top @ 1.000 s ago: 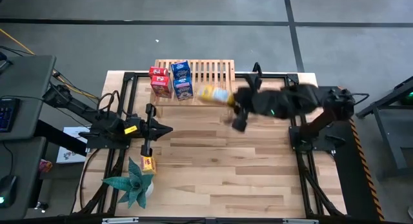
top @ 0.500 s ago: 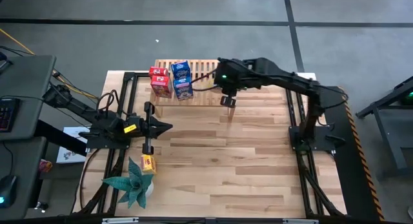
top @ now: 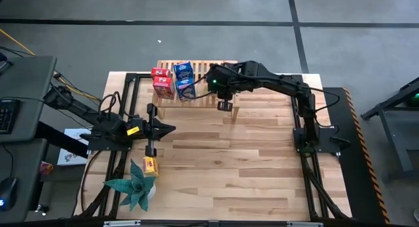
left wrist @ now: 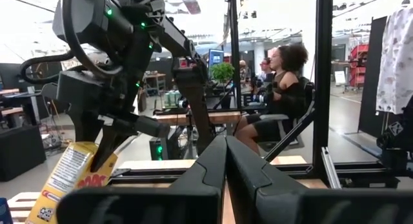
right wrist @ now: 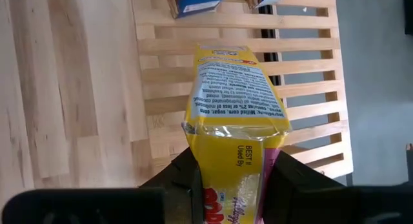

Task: Stack cereal on shelf
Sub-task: Put the right yellow cereal box on the shelf

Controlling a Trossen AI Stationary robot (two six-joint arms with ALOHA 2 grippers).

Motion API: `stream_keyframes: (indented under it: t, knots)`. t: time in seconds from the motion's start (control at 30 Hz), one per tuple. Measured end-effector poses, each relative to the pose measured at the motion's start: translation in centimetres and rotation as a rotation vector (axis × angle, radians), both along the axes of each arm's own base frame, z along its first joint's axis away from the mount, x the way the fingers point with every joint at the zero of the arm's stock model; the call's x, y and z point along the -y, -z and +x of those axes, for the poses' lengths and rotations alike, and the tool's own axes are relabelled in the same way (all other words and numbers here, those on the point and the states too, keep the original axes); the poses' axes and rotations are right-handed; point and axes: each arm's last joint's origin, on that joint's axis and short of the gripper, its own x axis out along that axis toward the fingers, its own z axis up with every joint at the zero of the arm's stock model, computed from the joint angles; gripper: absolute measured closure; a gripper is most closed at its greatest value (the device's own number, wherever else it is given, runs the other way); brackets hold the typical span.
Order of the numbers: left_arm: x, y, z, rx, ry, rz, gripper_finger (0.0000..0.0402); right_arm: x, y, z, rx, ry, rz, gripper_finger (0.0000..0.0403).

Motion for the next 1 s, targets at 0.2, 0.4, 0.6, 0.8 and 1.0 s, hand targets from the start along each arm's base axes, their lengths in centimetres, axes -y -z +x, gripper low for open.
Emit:
stream_keyframes:
  t: [0.2,0.4,0.6,0.8,1.0]
  knots:
    - [0.1,0.2,0.1,-0.01,0.002,-0.006,0.0401,0.0,0.0,0.0,0.005,0.001,0.012,0.031]
    - [0.1,0.2,0.1,-0.011,0.002,-0.005,0.0401,0.0,0.0,0.4,0.034,-0.053,0.027,0.0306]
    - [0.1,0.2,0.1,-0.011,0.002,-0.005,0.0401,0.0,0.0,1.2,0.098,-0.093,0.069,0.0255]
    - [0.1,0.2,0.2,-0.019,0.002,-0.001,0.0402,0.1,-0.2,1.5,0.126,-0.116,0.054,0.0201]
    - [0.1,0.2,0.2,-0.018,0.002,-0.002,0.0402,1.1,-0.5,1.8,0.192,-0.094,0.031,0.0186]
